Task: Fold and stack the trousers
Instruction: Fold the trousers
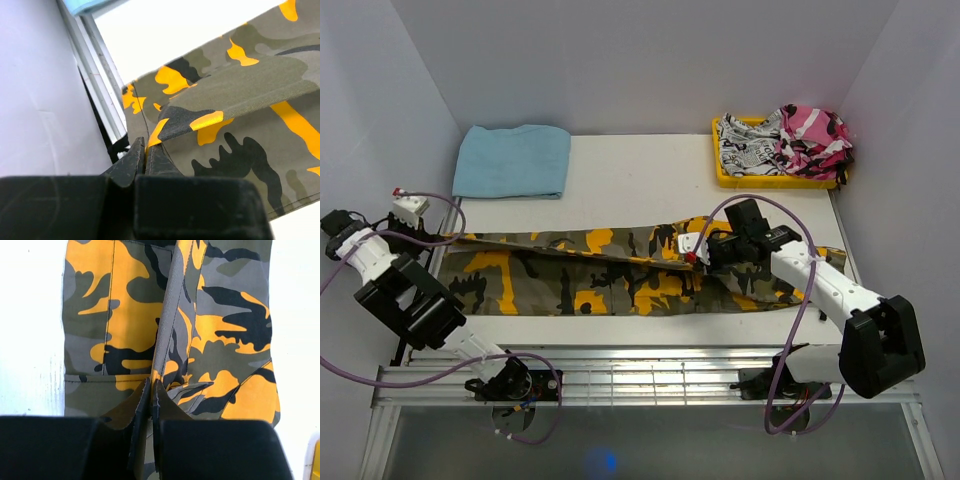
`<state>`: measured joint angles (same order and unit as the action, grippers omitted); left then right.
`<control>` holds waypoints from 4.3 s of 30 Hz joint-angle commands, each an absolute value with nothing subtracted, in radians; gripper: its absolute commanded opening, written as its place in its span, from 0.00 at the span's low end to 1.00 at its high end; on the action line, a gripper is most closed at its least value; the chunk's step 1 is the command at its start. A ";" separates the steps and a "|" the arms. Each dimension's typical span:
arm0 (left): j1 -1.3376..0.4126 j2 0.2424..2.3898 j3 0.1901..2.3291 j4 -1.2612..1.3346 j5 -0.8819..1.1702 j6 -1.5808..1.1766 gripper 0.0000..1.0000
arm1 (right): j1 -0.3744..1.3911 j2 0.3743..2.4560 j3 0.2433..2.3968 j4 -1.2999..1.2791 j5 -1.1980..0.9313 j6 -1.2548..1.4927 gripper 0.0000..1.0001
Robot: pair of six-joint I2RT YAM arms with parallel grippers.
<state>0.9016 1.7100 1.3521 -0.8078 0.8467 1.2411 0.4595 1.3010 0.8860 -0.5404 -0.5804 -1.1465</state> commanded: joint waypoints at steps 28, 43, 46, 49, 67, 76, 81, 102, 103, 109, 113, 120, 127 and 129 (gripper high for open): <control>1.164 1.566 1.213 -0.578 0.752 1.467 0.00 | 0.446 1.266 0.861 -0.839 -0.457 -1.129 0.08; 1.197 1.621 0.996 -0.614 0.485 1.905 0.00 | 0.560 1.261 0.585 -0.701 -0.448 -1.106 0.08; 1.195 1.664 0.973 -0.603 0.410 1.928 0.29 | 0.580 1.314 0.595 -0.660 -0.448 -1.071 0.12; 1.206 1.654 1.030 -0.708 0.454 1.949 0.51 | 0.581 1.348 0.655 -0.698 -0.469 -1.058 0.30; 0.942 1.493 1.178 -1.171 0.605 1.651 0.63 | 0.532 1.337 0.922 -0.770 -0.444 -0.859 0.63; 0.660 1.653 0.988 -0.845 0.391 1.171 0.54 | 0.523 1.569 0.920 -0.595 -0.335 -0.721 0.57; 0.581 1.885 1.175 -0.762 0.342 0.956 0.48 | 0.532 1.707 0.985 -0.548 -0.366 -0.657 0.57; -0.020 1.384 1.072 -0.551 0.691 0.715 0.98 | -0.437 1.374 1.198 -0.936 -0.433 -0.623 0.90; -0.028 1.379 1.056 -0.536 0.724 0.645 0.98 | -0.478 1.390 1.193 -0.942 -0.434 -0.612 0.89; -0.041 1.399 0.953 -0.437 0.858 0.502 0.98 | -0.647 1.491 1.158 -0.911 -0.449 -0.491 0.88; -0.044 1.514 0.966 -0.512 0.781 0.515 0.98 | -0.653 1.477 1.066 -0.773 -0.440 -0.373 0.88; -0.044 1.577 0.927 -0.469 0.695 0.531 0.98 | -0.652 1.568 1.012 -0.655 -0.498 -0.353 0.76; -0.045 1.643 0.914 -0.485 0.637 0.551 0.92 | -0.647 1.637 0.986 -0.652 -0.598 -0.350 0.61; -0.044 1.655 0.910 -0.483 0.614 0.563 0.92 | -0.647 1.629 0.979 -0.679 -0.598 -0.351 0.61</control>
